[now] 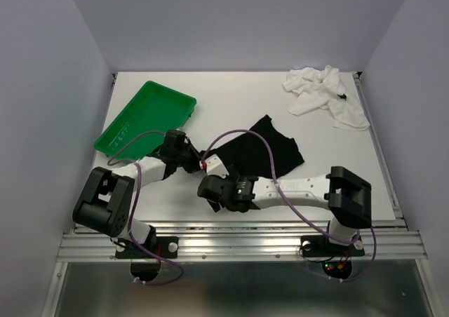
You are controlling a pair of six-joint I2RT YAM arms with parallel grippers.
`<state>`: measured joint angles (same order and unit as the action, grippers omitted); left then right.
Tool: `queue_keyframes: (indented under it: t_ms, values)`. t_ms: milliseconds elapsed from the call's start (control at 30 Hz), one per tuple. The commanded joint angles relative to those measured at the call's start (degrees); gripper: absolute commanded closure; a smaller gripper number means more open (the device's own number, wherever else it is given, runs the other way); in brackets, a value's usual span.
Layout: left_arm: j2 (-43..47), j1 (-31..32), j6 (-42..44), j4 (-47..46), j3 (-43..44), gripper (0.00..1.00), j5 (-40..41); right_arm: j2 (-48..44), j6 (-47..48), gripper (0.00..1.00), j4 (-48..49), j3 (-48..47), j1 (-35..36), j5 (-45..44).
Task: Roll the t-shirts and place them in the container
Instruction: Roll the T-shirt to the center of the board.
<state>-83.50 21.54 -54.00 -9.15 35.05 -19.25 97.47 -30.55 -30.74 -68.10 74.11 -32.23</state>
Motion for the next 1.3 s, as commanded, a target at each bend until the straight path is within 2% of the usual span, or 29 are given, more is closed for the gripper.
queue_keyframes:
  t_ms: [0, 167, 300, 467, 733, 767, 833, 867, 933, 967, 1067, 1267]
  values:
    - [1.85, 0.52, 0.3, 3.34, 3.18, 1.0, 1.58, 4.91, 1.1, 0.16, -3.36, -4.06, 2.09, -8.72]
    - [1.85, 0.52, 0.3, 4.14, 3.62, 1.0, 1.75, 10.88, 0.14, 0.18, -4.85, -5.38, 2.71, -15.21]
    - [1.85, 0.52, 0.3, 4.23, 3.62, 1.0, 1.67, 13.0, -1.62, 0.26, -5.56, -5.47, 2.71, -20.15]
    - [2.21, 0.52, 0.3, 4.58, 3.62, 1.0, 1.67, 14.76, -2.68, 0.46, -4.77, -5.56, 2.71, -21.03]
    - [4.57, 0.52, 1.17, 6.68, 3.89, 1.0, 3.25, 14.42, -5.58, 0.93, -4.24, -5.47, 2.71, -21.3]
    - [4.84, 0.52, 1.44, 7.12, 4.41, 0.9, 3.6, 13.54, -5.58, 0.96, -3.98, -5.21, 2.71, -21.12]
    - [5.81, 0.52, 2.66, 8.44, 4.94, 0.75, 4.21, 12.57, -5.23, 0.99, -2.66, -4.68, 2.71, -19.55]
    - [6.07, 0.52, 3.28, 8.88, 5.64, 0.58, 4.39, 11.96, -4.88, 0.99, -1.87, -4.24, 2.71, -18.84]
    - [6.95, 0.43, 4.77, 10.89, 6.43, 0.42, 4.83, 9.41, -4.0, 0.99, 1.29, -2.49, 2.01, -15.07]
    - [7.13, 0.43, 5.13, 11.43, 7.22, 0.29, 5.0, 8.53, -3.65, 0.99, 2.43, -1.7, 1.4, -13.58]
    - [8.27, 0.43, 6.79, 13.89, 8.37, 0.19, 6.06, 5.37, -2.94, 0.99, 6.04, 0.59, 0.08, -7.6]
    - [10.73, 0.26, 9.52, 19.07, 11.88, 0.17, 7.73, 0.09, -2.76, 0.99, 12.28, 4.55, -4.05, 6.63]
